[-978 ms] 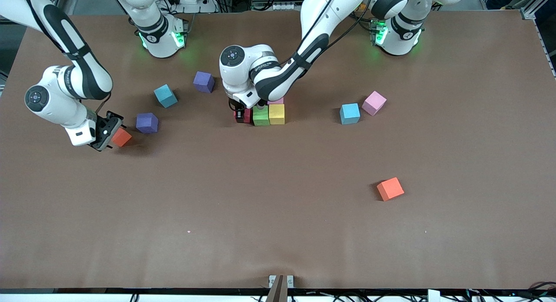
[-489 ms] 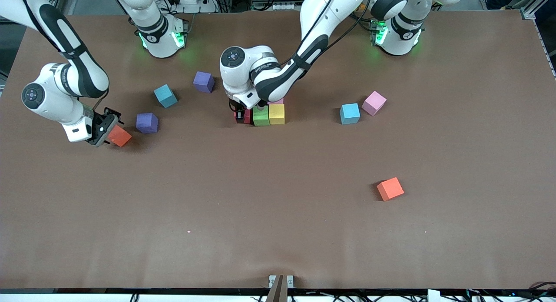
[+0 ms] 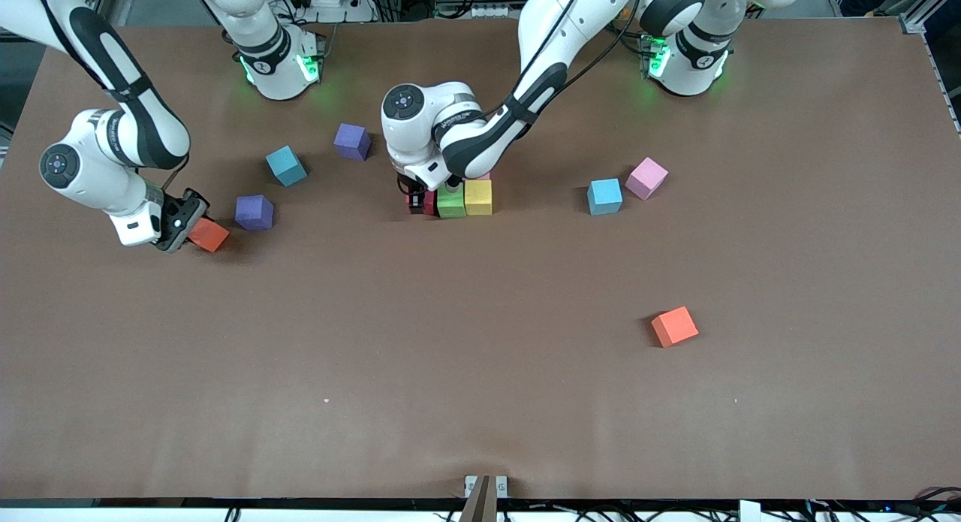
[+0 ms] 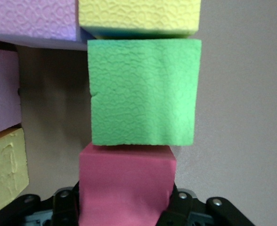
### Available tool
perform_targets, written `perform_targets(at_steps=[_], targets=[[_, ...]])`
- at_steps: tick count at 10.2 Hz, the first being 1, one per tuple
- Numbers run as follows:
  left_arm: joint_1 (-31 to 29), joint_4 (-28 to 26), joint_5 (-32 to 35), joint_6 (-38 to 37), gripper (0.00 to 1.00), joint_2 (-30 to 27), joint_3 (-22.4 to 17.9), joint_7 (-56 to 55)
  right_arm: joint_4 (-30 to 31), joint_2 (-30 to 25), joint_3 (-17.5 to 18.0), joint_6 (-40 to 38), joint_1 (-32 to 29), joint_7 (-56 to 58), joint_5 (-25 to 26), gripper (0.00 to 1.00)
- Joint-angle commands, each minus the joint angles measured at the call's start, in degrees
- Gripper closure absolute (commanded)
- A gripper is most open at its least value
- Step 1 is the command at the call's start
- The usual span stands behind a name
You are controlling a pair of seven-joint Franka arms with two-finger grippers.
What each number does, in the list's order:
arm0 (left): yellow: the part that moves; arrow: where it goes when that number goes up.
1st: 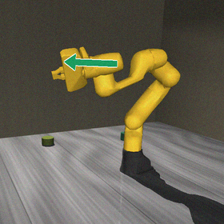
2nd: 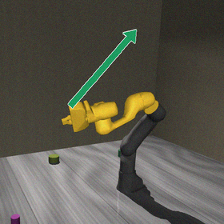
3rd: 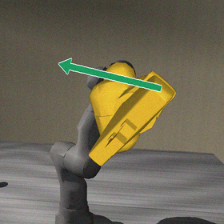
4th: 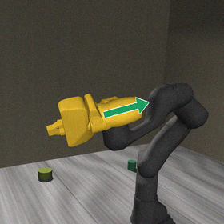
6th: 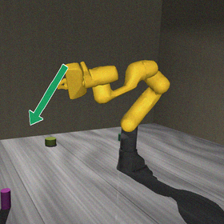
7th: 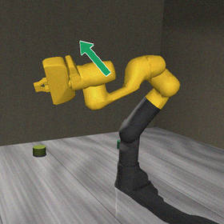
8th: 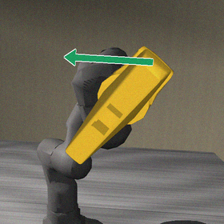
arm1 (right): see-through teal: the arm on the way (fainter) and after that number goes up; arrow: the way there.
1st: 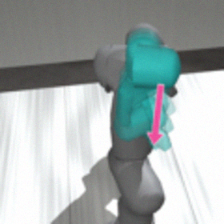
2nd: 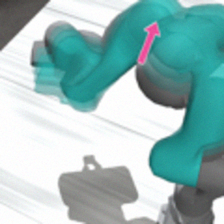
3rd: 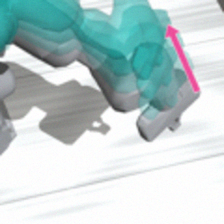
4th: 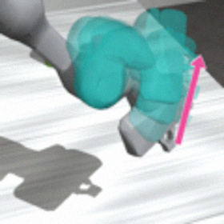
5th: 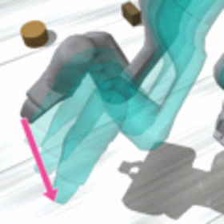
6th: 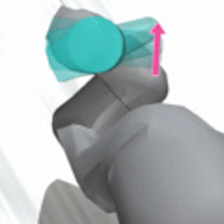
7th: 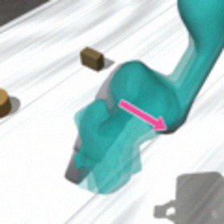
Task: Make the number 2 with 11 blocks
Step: 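Place the pink cube beside the green cube while the right gripper grasps orange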
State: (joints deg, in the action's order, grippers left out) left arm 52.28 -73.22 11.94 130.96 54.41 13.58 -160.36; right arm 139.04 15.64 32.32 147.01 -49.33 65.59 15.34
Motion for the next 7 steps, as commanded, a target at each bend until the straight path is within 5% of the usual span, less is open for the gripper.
perform_targets(at_steps=[1,7], targets=[[1.4,1.2,1.3,0.3,0.01,0.7,-0.8,-13.3,-0.5,-5.8,0.6,-4.3,3.0,-0.1,0.0,0.68],[1.3,1.1,1.2,-4.4,0.0,-3.1,-0.1,-13.0,-11.5,-6.4,0.0,-13.0,12.7,-8.1,-9.4,0.69]])
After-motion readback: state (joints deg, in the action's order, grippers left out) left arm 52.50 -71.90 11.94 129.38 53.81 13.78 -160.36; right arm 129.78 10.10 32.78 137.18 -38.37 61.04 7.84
